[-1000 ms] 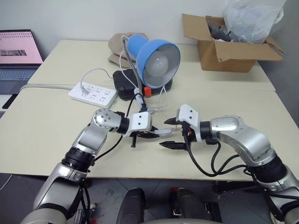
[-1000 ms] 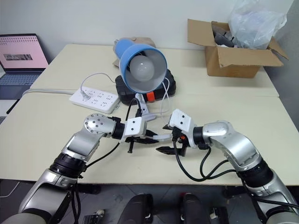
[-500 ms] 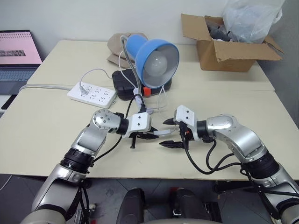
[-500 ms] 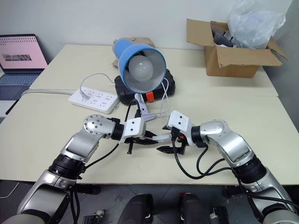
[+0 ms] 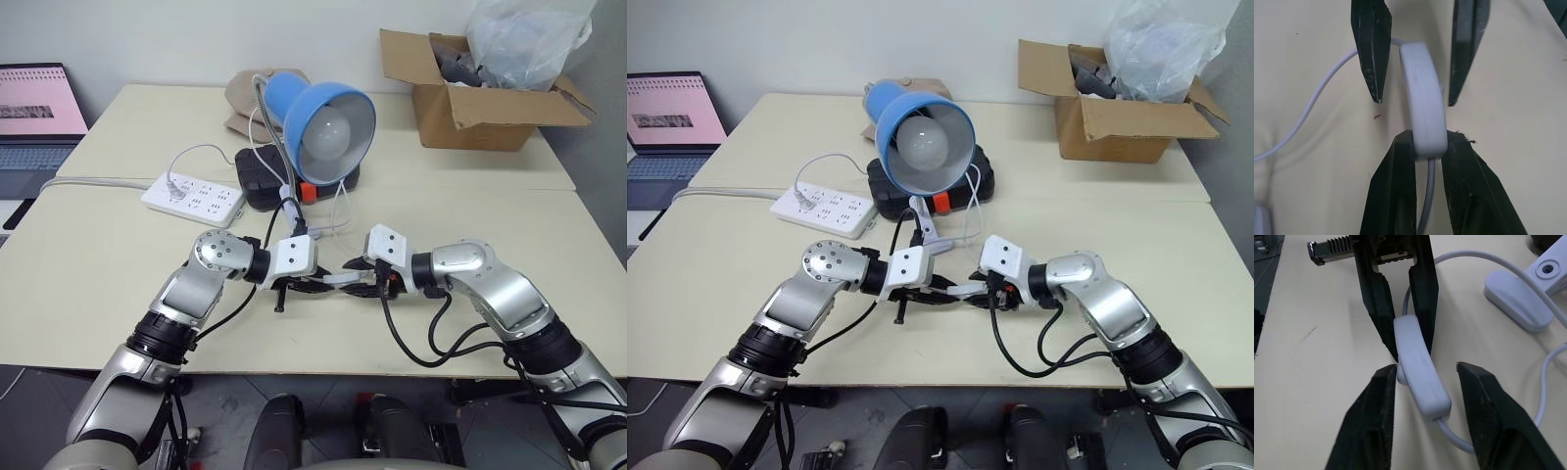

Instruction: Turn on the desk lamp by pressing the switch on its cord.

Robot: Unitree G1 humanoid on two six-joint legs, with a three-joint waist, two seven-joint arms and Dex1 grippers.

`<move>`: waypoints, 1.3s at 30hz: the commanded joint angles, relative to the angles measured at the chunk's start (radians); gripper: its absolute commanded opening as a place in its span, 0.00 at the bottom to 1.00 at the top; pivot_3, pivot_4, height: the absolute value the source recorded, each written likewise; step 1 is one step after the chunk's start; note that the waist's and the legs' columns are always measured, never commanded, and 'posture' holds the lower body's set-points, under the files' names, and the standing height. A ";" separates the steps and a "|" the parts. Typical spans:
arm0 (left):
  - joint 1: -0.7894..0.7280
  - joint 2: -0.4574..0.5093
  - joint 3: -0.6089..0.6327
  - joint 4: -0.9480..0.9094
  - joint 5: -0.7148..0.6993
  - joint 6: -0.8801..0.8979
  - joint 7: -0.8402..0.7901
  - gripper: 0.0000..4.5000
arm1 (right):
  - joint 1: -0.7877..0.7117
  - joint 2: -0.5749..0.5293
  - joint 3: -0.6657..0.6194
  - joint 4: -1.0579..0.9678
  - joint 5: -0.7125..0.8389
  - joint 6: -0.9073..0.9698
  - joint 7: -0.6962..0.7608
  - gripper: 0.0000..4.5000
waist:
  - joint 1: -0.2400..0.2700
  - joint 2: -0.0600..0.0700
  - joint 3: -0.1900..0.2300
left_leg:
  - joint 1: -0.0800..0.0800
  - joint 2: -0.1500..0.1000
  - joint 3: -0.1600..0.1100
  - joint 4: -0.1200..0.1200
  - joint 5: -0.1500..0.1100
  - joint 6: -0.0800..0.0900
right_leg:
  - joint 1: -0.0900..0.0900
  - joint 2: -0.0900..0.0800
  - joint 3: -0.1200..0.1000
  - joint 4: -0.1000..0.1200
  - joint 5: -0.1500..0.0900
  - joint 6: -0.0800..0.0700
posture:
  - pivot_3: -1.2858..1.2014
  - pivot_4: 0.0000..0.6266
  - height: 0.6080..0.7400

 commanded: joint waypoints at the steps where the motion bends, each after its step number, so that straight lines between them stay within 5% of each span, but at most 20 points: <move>1: -0.012 0.002 0.027 -0.038 -0.023 -0.002 0.002 0.09 | -0.009 -0.007 0.006 0.003 -0.037 -0.059 0.021 0.23 | 0.000 0.000 0.000 | 0.000 0.000 0.000 0.000 0.000 0.000 | 0.000 0.000 0.000 0.000 0.000 0.000 | 0.52 0.24 1.00; 9: -0.018 0.003 0.034 -0.031 -0.021 -0.008 0.001 0.09 | -0.001 -0.012 -0.001 0.016 -0.064 -0.110 0.061 0.12 | 0.000 0.000 0.000 | 0.000 0.000 0.000 0.000 0.000 0.000 | 0.000 0.000 0.000 0.000 0.000 0.000 | 0.52 0.24 1.00; 20: -0.018 -0.002 0.032 -0.035 -0.021 -0.011 -0.001 0.09 | -0.003 0.006 -0.024 0.016 -0.053 -0.091 0.071 0.12 | 0.000 0.000 0.000 | 0.000 0.000 0.000 0.000 0.000 0.000 | 0.000 0.000 0.000 0.000 0.000 0.000 | 0.52 0.24 1.00; 21: -0.018 -0.002 0.032 -0.037 -0.021 -0.010 -0.002 0.09 | -0.002 0.006 -0.027 0.015 -0.051 -0.090 0.073 0.27 | 0.000 0.000 0.000 | 0.000 0.000 0.000 0.000 0.000 0.000 | 0.000 0.000 0.000 0.000 0.000 0.000 | 0.52 0.24 1.00; 34: -0.015 0.004 0.021 -0.043 -0.015 -0.020 -0.009 0.09 | -0.002 0.008 -0.038 0.001 -0.050 -0.089 0.092 0.95 | 0.000 0.000 0.000 | 0.000 0.000 0.000 0.001 0.000 0.000 | 0.000 0.000 0.000 0.000 0.000 0.000 | 0.52 0.24 1.00; 39: -0.019 0.003 0.020 -0.037 -0.013 -0.023 -0.010 0.09 | -0.007 0.016 -0.047 0.000 -0.034 -0.052 0.091 1.00 | 0.000 0.000 0.000 | 0.000 0.000 0.000 0.001 0.000 0.000 | 0.000 0.000 0.000 0.000 0.000 0.000 | 0.52 0.24 1.00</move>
